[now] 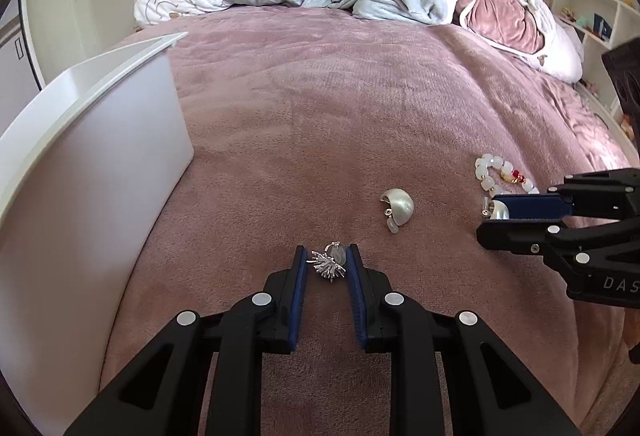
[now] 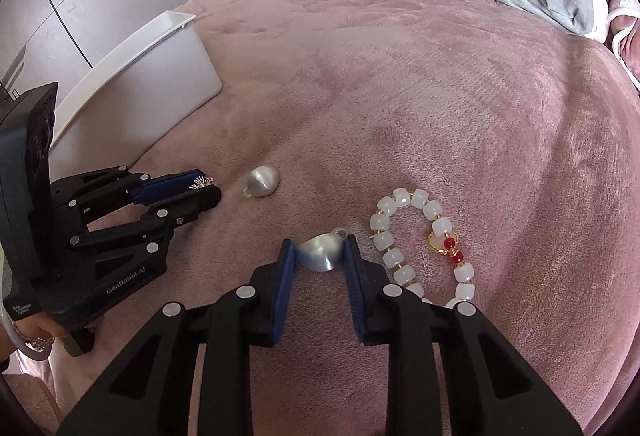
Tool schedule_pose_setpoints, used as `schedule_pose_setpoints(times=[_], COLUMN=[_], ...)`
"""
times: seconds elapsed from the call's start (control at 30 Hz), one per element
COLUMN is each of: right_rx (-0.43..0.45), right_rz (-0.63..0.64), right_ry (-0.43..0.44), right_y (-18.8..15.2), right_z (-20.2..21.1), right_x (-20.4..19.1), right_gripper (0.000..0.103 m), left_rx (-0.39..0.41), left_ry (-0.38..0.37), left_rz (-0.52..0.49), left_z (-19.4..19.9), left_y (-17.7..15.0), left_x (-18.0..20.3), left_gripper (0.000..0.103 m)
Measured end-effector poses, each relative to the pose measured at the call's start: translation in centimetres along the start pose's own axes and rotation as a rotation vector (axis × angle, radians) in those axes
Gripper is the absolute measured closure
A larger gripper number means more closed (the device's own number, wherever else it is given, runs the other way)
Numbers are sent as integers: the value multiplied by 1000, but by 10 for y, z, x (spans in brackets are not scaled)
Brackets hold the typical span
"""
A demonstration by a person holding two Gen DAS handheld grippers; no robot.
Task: Organize jewelry
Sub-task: 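Grasp the silver flower brooch with the left tool while the right tool grasps a silver shell pendant, then carry both pieces over the white bin and open both tools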
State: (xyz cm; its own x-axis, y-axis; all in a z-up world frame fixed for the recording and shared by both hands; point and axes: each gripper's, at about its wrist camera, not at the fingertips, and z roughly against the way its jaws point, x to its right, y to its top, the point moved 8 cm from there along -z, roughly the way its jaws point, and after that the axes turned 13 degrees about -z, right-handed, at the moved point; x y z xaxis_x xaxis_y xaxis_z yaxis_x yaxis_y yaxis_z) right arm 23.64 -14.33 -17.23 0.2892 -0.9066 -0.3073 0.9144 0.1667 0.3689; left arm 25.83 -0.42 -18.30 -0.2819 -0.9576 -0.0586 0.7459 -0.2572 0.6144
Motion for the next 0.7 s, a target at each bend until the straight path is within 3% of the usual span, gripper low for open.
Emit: schedule_pose_setpoints(times=[0.13,0.4,0.7], right_rx=[14,45,77], right_rz=[9,68,67], right_ry=[3,-23,28], right_y=[-5,-9,3], right_z=[11,23,43], right_x=[-4,-20,-53], right_gripper=[78,78,78], left_rx=[20,53,83], left_ry=[-32,-27,-13], left_rz=[54,38,30], left_z=[16,56,104], left_y=[-5,-12,-21], left_x=[-1,-3,-23], left_gripper=[78,78,78])
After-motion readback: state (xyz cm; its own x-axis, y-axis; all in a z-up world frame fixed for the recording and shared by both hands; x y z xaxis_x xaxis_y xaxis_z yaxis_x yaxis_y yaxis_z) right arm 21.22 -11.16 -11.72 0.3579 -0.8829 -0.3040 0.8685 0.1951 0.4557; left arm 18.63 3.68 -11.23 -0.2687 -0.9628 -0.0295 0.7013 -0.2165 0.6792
